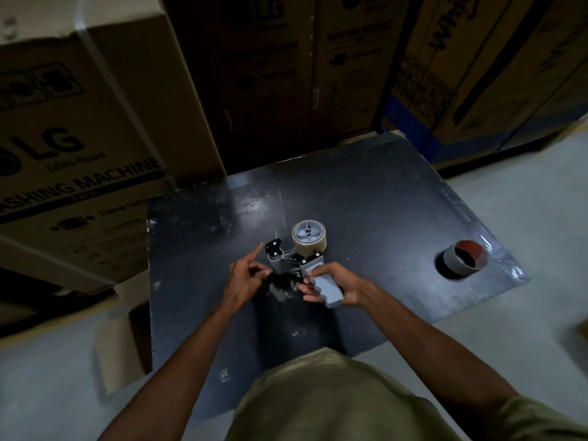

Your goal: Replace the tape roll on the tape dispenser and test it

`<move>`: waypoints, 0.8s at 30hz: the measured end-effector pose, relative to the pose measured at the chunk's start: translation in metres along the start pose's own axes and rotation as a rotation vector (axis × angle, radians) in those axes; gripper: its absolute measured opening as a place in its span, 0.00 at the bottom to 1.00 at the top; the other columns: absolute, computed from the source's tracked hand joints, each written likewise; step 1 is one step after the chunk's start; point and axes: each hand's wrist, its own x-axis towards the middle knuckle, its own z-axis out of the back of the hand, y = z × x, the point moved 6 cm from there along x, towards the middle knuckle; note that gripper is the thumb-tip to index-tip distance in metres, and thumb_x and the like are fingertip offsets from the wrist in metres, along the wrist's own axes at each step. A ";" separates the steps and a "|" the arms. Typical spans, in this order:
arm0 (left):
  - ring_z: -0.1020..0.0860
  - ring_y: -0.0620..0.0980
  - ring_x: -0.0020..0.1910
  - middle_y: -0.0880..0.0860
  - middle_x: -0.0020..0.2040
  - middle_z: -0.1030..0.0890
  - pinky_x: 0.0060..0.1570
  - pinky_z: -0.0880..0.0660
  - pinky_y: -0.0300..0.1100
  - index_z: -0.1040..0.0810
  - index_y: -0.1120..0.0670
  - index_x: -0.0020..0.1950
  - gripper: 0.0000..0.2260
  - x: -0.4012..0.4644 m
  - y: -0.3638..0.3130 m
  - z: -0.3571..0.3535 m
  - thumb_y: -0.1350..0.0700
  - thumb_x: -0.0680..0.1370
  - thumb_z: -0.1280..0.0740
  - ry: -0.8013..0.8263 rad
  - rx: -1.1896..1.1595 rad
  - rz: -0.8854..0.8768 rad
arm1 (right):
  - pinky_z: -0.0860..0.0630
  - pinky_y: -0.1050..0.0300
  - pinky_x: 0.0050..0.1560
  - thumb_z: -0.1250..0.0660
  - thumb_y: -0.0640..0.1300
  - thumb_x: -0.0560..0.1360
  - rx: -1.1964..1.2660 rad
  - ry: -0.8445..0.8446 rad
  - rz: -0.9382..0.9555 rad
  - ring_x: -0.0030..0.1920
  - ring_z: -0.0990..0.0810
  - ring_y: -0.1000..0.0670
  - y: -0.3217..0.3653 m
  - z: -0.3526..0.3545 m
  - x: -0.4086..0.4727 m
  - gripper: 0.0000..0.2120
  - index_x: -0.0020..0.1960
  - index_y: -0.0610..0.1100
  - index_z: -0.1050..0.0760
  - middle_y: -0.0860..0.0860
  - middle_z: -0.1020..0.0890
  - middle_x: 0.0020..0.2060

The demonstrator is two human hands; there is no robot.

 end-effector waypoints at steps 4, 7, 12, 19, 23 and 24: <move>0.21 0.32 0.36 0.35 0.33 0.17 0.47 0.26 0.29 0.31 0.51 0.73 0.34 -0.006 0.001 0.000 0.67 0.69 0.25 0.129 0.077 -0.036 | 0.18 0.59 0.30 0.34 0.41 0.77 -0.058 0.007 -0.116 0.30 0.18 0.53 -0.013 0.007 -0.009 0.07 0.41 0.39 0.24 0.45 0.21 0.36; 0.20 0.35 0.37 0.37 0.32 0.17 0.45 0.26 0.25 0.33 0.50 0.74 0.37 -0.015 0.002 0.000 0.68 0.69 0.25 0.156 0.080 -0.066 | 0.26 0.64 0.22 0.34 0.42 0.77 -0.004 0.063 -0.169 0.24 0.25 0.55 -0.019 0.001 -0.013 0.07 0.41 0.40 0.25 0.49 0.23 0.31; 0.20 0.36 0.35 0.37 0.36 0.17 0.48 0.27 0.27 0.35 0.47 0.74 0.39 -0.018 0.015 0.009 0.66 0.68 0.24 0.161 0.166 -0.159 | 0.26 0.65 0.22 0.34 0.41 0.79 0.065 0.038 -0.134 0.23 0.26 0.55 -0.024 -0.009 -0.013 0.08 0.45 0.37 0.24 0.49 0.24 0.29; 0.18 0.42 0.36 0.43 0.34 0.17 0.46 0.26 0.27 0.32 0.49 0.74 0.34 -0.028 0.020 0.013 0.66 0.70 0.27 0.137 0.227 -0.235 | 0.26 0.64 0.22 0.35 0.41 0.79 0.041 0.054 -0.130 0.24 0.26 0.55 -0.025 -0.012 -0.014 0.08 0.46 0.37 0.25 0.49 0.25 0.29; 0.19 0.45 0.35 0.42 0.34 0.18 0.47 0.26 0.27 0.34 0.50 0.75 0.35 -0.033 0.016 0.017 0.67 0.71 0.28 0.151 0.257 -0.252 | 0.26 0.64 0.22 0.35 0.42 0.79 0.032 0.065 -0.139 0.24 0.26 0.55 -0.029 -0.015 -0.013 0.07 0.45 0.38 0.25 0.49 0.25 0.29; 0.19 0.43 0.36 0.41 0.35 0.18 0.49 0.25 0.31 0.35 0.46 0.75 0.36 -0.033 0.020 0.017 0.65 0.71 0.28 0.154 0.277 -0.250 | 0.26 0.64 0.23 0.34 0.41 0.79 0.031 0.065 -0.135 0.24 0.26 0.55 -0.030 -0.014 -0.012 0.07 0.46 0.38 0.25 0.49 0.25 0.30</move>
